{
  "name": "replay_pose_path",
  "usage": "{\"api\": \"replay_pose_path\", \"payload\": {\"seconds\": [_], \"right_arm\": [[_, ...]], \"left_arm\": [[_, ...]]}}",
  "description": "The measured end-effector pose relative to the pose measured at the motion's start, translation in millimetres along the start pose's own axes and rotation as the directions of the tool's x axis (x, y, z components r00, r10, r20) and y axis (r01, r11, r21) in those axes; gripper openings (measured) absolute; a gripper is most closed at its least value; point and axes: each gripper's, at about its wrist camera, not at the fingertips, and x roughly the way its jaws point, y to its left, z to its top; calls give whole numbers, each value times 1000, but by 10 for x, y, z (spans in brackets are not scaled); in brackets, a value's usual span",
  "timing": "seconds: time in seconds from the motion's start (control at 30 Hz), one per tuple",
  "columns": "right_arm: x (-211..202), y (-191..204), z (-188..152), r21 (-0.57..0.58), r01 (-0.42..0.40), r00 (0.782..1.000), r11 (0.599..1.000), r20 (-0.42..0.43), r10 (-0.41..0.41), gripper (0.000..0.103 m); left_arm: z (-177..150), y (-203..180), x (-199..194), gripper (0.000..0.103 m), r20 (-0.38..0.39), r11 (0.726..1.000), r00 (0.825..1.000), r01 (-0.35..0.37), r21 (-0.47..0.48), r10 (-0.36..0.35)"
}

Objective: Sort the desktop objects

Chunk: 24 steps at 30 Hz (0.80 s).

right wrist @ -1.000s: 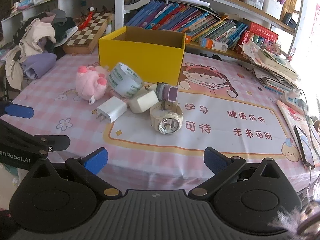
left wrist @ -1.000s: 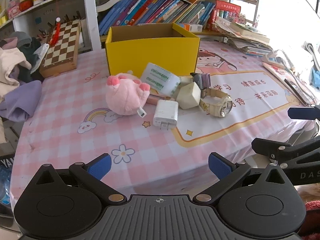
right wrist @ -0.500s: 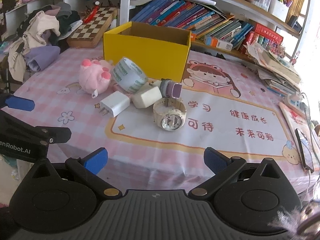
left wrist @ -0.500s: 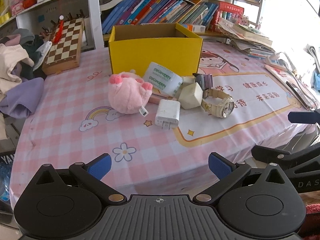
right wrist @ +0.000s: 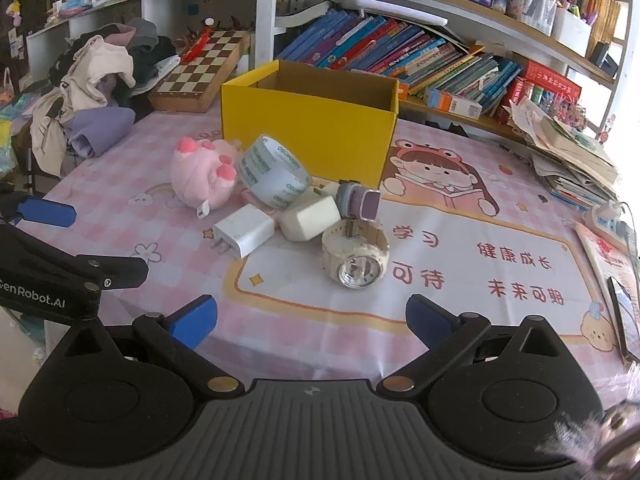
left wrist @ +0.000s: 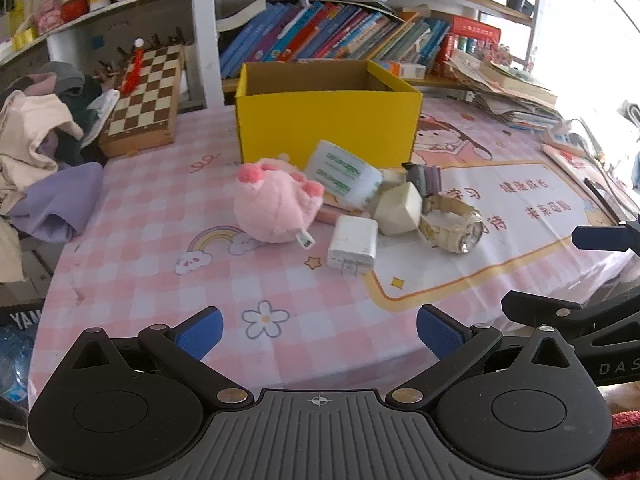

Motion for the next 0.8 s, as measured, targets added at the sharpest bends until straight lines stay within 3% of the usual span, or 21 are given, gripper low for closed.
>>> {"api": "replay_pose_path", "payload": {"seconds": [0.63,0.73,0.8], "right_arm": [[172,-106,77,11,-32,999,999,-29,32,102],[221,-160,84,24,-34,999,999,-40,35,100],[248,-193,98,30,-36,998,999,-41,37,92]], "left_arm": [[57,-2,139,103,-32,1000,999,-16,-7,15],[65,-26,154,103,-21,999,999,-41,15,42],[83,-47,157,103,-10,999,999,-45,27,45]]}}
